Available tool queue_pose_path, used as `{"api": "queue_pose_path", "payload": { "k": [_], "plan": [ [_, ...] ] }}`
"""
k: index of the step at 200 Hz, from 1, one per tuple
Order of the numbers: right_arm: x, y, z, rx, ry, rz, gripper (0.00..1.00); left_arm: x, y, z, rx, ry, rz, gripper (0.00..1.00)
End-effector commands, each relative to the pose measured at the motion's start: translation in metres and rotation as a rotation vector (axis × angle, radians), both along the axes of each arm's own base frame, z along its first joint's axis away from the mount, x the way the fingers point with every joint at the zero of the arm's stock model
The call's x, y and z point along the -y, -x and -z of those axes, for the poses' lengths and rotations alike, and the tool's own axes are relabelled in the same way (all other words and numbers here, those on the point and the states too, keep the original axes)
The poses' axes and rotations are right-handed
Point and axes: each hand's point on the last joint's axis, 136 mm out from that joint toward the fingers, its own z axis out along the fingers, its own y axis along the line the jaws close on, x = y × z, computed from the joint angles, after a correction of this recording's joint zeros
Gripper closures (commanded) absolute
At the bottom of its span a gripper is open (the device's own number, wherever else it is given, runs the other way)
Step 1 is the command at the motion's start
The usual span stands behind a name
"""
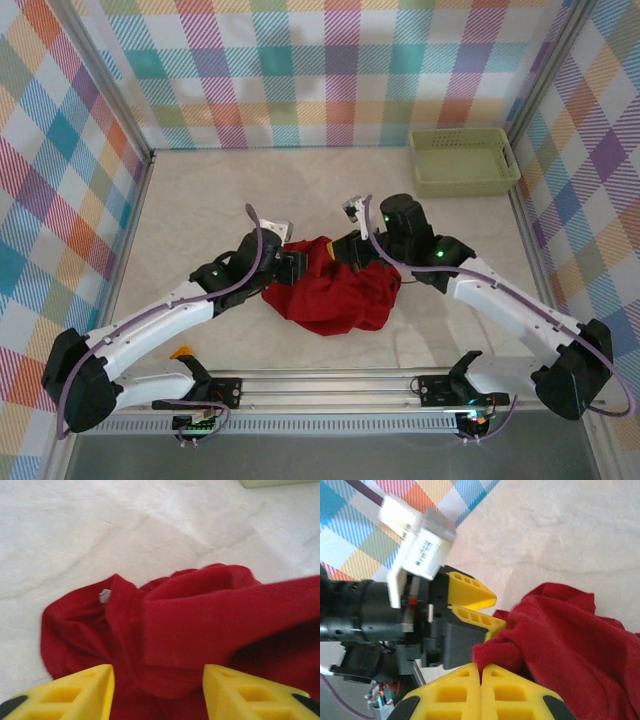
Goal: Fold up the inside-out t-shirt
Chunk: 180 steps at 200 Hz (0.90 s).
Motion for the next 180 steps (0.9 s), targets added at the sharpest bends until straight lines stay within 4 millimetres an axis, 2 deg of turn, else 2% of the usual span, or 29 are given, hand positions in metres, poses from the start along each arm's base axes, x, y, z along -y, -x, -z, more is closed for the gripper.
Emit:
{"api": "queue_pose_path", "payload": {
  "k": [1,14,17,25,41,73,98,121,126,148,180],
  "plan": [
    [-0.001,0.003,-0.014,-0.04,-0.024,0.002,1.0,-0.016,0.002,-0.033,0.094,0.007,-0.041,0.46],
    [-0.005,-0.002,-0.014,-0.066,-0.031,0.022,1.0,-0.006,0.015,-0.046,0.139,0.067,0.033,0.45],
    [-0.006,-0.003,-0.015,-0.072,-0.034,0.025,1.0,-0.001,0.017,-0.056,0.17,0.098,0.051,0.44],
    [-0.009,-0.006,-0.015,-0.087,-0.043,0.029,1.0,0.007,0.026,-0.065,0.205,0.133,0.101,0.43],
    [-0.017,-0.009,-0.018,-0.1,-0.057,0.033,1.0,0.021,0.038,-0.073,0.226,0.174,0.173,0.4],
    [-0.032,-0.013,-0.017,-0.11,-0.034,0.033,1.0,0.046,0.043,-0.069,0.193,0.221,0.255,0.34],
    [-0.04,-0.012,-0.017,-0.116,-0.043,0.021,1.0,0.059,0.034,-0.061,0.171,0.226,0.25,0.35],
    [-0.044,-0.011,-0.017,-0.126,-0.056,0.019,1.0,0.062,0.025,-0.056,0.169,0.228,0.211,0.35],
    [-0.044,-0.01,-0.016,-0.128,-0.056,0.019,1.0,0.06,0.022,-0.055,0.169,0.218,0.191,0.38],
    [-0.044,-0.009,-0.013,-0.135,-0.052,0.022,1.0,0.052,0.011,-0.05,0.181,0.187,0.12,0.6],
    [-0.038,-0.012,-0.008,-0.127,-0.033,0.051,0.99,0.05,0.007,-0.044,0.171,0.158,0.096,0.88]
  ]
}}
